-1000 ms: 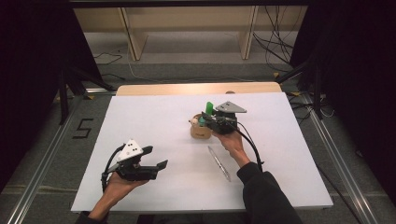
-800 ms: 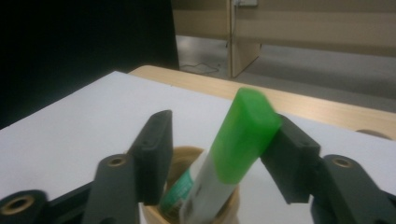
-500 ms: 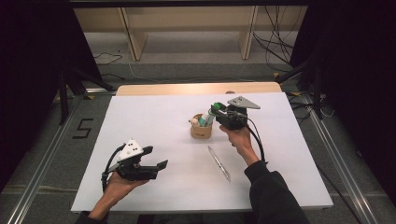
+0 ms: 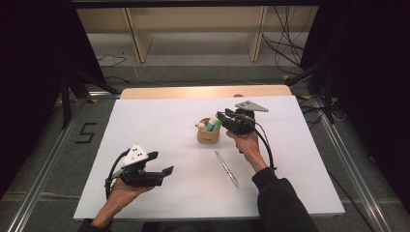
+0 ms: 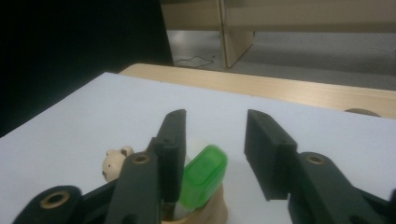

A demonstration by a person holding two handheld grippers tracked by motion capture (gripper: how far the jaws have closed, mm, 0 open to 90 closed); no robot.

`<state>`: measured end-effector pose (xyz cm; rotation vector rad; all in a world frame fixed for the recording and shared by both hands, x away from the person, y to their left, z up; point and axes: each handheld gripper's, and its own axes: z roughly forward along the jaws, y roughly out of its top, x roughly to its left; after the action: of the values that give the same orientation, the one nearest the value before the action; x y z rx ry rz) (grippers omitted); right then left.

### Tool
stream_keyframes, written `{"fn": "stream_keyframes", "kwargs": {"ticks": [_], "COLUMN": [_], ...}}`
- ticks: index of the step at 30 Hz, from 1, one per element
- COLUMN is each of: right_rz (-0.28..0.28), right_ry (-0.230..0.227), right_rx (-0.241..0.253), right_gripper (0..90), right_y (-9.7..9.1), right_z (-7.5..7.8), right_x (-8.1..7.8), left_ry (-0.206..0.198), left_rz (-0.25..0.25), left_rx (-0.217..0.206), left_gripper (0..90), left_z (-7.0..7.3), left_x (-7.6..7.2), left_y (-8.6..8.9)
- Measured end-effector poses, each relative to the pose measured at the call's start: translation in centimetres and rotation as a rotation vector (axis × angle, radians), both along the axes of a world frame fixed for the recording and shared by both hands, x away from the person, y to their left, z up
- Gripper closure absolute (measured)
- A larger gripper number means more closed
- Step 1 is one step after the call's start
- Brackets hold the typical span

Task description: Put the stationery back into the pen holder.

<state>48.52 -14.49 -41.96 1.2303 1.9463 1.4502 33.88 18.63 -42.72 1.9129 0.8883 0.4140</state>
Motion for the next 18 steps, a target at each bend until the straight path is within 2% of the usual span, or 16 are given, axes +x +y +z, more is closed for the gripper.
{"fn": "stream_keyframes", "kwargs": {"ticks": [5,8,11,18], "right_rz": [0.002,0.016,0.048,0.13], "right_ry": [-0.002,-0.009,0.014,0.095], "right_rx": [0.01,0.006,0.013,-0.061], "right_gripper": [44.0,40.6,37.2,32.2], "right_y": [-1.0,-1.5,-2.1,-2.6], "right_z": [0.7,1.2,1.6,1.4], "right_x": [-0.5,-1.3,-2.2,-3.9], "left_ry": [-0.002,0.0,-0.002,-0.015], "left_rz": [0.004,0.006,0.008,0.01], "left_rx": [-0.002,-0.002,-0.003,-0.018], "left_gripper": [21.4,21.1,20.9,20.3], "left_z": [0.0,0.0,0.0,0.1], "left_x": [0.0,0.0,0.0,-0.1], "left_y": [0.0,0.0,0.0,0.1]}}
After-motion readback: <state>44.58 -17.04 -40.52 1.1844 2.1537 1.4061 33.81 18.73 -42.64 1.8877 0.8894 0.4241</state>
